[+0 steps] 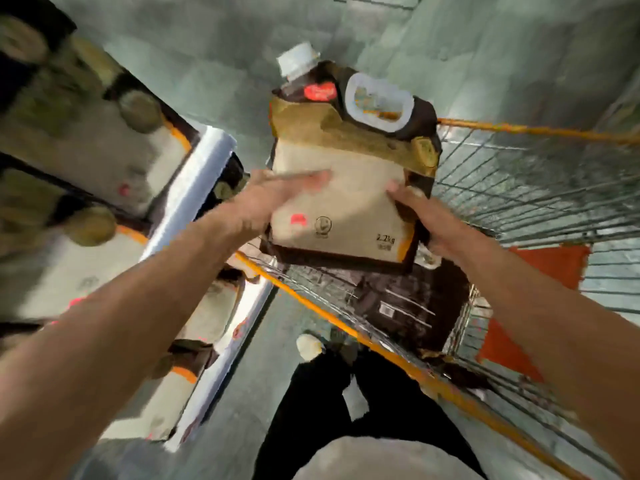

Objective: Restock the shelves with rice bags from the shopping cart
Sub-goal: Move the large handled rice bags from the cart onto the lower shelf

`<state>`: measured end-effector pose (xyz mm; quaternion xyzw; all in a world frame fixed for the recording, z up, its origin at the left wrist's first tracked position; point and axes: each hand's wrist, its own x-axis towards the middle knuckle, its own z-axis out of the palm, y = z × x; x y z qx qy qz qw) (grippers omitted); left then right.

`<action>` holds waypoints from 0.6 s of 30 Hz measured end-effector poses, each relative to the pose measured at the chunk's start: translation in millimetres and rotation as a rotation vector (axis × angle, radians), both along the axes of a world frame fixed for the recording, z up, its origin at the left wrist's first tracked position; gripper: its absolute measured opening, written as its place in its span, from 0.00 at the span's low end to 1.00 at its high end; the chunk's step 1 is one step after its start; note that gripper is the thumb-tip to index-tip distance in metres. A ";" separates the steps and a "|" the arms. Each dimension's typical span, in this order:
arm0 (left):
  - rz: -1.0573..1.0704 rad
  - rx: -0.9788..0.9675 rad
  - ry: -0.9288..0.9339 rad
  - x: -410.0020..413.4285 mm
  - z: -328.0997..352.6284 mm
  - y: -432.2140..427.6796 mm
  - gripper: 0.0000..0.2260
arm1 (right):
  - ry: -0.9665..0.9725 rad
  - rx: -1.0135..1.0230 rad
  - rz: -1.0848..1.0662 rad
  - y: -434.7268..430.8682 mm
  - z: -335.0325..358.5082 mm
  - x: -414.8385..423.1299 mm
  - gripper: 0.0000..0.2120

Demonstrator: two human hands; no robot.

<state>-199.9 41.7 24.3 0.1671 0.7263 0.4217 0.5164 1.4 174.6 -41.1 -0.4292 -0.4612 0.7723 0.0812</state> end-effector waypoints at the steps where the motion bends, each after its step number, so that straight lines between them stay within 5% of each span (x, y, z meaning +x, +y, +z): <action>1: 0.036 0.026 0.026 -3.9 20.3 -12.8 0.28 | 0.025 0.035 0.044 -4.6 17.5 -14.0 0.24; 7: 0.252 0.162 0.241 -32.7 116.1 -101.1 0.15 | 0.115 0.174 0.221 -49.8 95.6 -85.0 0.09; 13: 0.552 0.280 0.310 -48.6 171.8 -229.2 0.24 | 0.251 0.420 0.353 -139.0 187.4 -145.9 0.12; 18: 0.739 0.371 0.441 -29.2 200.1 -353.6 0.16 | 0.345 0.550 0.433 -247.1 237.9 -172.1 0.16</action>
